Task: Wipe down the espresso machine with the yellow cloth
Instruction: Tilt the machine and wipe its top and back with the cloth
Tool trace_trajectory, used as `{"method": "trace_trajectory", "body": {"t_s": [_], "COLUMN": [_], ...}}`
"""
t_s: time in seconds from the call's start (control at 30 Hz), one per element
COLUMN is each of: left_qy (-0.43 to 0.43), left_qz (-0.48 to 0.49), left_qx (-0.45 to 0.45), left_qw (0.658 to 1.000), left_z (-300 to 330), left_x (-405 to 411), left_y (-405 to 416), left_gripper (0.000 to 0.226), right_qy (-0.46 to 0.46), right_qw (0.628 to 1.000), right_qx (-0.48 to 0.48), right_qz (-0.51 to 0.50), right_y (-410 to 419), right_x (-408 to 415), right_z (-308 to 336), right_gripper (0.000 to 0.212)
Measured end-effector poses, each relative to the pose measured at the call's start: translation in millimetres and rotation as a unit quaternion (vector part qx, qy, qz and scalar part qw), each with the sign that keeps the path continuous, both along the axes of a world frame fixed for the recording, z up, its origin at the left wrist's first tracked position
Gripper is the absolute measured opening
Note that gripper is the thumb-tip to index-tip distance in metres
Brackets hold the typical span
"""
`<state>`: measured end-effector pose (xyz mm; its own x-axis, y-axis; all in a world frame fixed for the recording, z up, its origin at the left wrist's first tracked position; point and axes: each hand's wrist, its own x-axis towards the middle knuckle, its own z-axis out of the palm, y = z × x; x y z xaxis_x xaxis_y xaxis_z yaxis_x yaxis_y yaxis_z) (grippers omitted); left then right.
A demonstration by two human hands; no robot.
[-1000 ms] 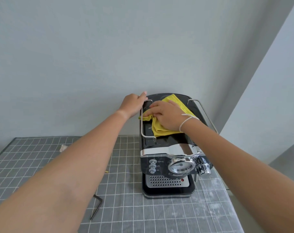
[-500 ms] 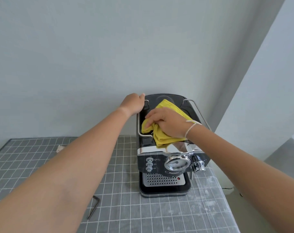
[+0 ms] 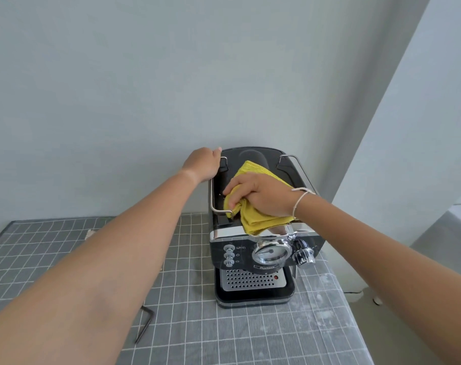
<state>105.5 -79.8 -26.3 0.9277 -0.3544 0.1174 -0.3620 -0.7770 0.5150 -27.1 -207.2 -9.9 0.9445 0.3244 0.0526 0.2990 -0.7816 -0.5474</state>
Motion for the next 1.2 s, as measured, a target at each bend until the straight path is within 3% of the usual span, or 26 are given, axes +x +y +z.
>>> {"method": "trace_trajectory", "body": {"t_s": [0.1, 0.27, 0.43, 0.53, 0.77, 1.03, 1.2], "left_qy": [0.002, -0.006, -0.01, -0.015, -0.016, -0.008, -0.002], "left_qz": [0.001, 0.0, -0.002, -0.002, 0.0, 0.003, 0.006], "left_qx": [-0.001, 0.007, 0.016, 0.011, -0.002, -0.024, -0.017], "left_qw": [1.0, 1.0, 1.0, 1.0, 1.0, 1.0, 1.0], "left_z": [0.6, -0.6, -1.0, -0.1, 0.2, -0.7, -1.0], "left_x": [-0.9, 1.8, 0.5, 0.8, -1.0, -2.1, -2.1], "left_y": [-0.2, 0.1, -0.2, -0.3, 1.0, 1.4, 2.6], "left_gripper": [0.051, 0.056, 0.054, 0.057, 0.057, 0.056, 0.059], "right_qy": [0.008, -0.04, 0.007, -0.015, -0.046, -0.041, -0.023], "right_qw": [0.999, 0.999, 0.997, 0.996, 0.99, 0.997, 0.976], "right_qx": [0.044, -0.011, 0.074, 0.073, -0.1, -0.048, -0.201], "right_qz": [-0.026, -0.008, -0.033, -0.057, -0.086, -0.052, -0.083], "right_y": [-5.4, 4.7, -9.1, -9.1, 8.0, 1.5, 18.3], "right_x": [-1.7, 6.8, -6.3, -4.9, 24.8, 1.4, 30.8], "right_z": [0.8, -2.8, -3.0, -4.3, -2.1, -0.2, 4.7], "right_gripper": [0.044, 0.05, 0.041, 0.041, 0.053, 0.053, 0.057]}}
